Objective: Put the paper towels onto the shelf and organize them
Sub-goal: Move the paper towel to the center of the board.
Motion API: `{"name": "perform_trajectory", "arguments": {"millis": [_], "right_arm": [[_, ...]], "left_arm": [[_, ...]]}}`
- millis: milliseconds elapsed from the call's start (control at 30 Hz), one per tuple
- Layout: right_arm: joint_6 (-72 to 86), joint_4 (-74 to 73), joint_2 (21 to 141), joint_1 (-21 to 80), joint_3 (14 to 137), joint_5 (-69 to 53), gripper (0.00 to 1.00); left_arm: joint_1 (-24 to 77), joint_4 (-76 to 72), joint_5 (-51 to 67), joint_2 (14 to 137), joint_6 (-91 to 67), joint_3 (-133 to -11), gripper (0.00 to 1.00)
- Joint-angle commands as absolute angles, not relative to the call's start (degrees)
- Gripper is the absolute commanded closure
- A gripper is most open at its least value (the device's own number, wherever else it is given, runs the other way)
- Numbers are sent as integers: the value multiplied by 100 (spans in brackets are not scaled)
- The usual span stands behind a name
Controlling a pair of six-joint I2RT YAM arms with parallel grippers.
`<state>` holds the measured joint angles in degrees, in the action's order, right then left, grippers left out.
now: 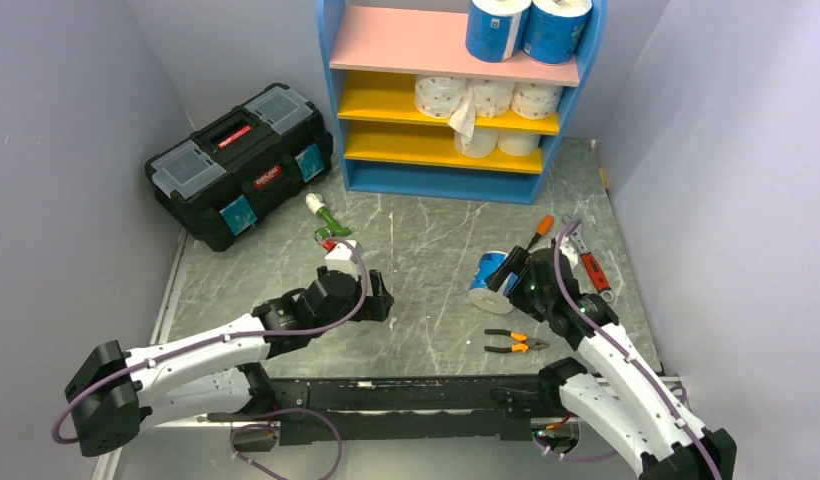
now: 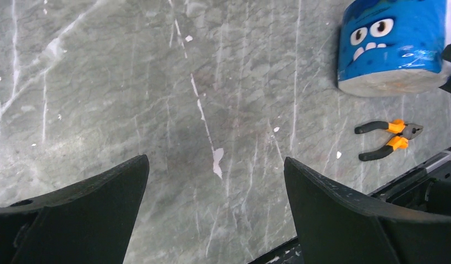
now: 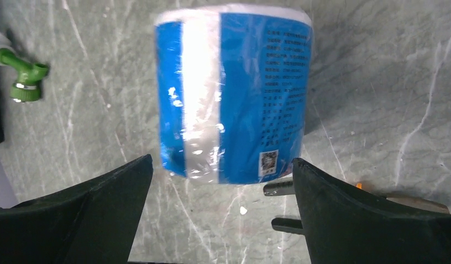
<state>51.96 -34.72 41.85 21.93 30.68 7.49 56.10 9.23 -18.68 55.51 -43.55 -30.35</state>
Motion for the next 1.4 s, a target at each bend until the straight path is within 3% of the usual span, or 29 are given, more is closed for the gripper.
{"name": "perform_trajectory", "arguments": {"millis": [0, 267, 433, 667, 900, 1367], "right_arm": [[4942, -3811, 3930, 2220, 3804, 982, 0], [4054, -3121, 4353, 1700, 4435, 1818, 1], [3899, -1620, 4832, 604, 4068, 805, 5], [4027, -721, 6035, 449, 3977, 129, 18], [4019, -356, 6019, 459, 3614, -182, 31], [4232, -482, 5471, 570, 2827, -747, 30]], "left_arm": [[5638, 251, -1711, 5678, -4068, -3356, 1], [5637, -1241, -616, 6219, -3692, -3351, 1], [5641, -1988, 246, 6789, -3566, -3462, 6], [5639, -2497, 1317, 7967, -3628, -4049, 15], [5643, -2704, 2008, 8902, -3899, -4352, 30], [5791, -2646, 2134, 9991, -3832, -5145, 35]]}}
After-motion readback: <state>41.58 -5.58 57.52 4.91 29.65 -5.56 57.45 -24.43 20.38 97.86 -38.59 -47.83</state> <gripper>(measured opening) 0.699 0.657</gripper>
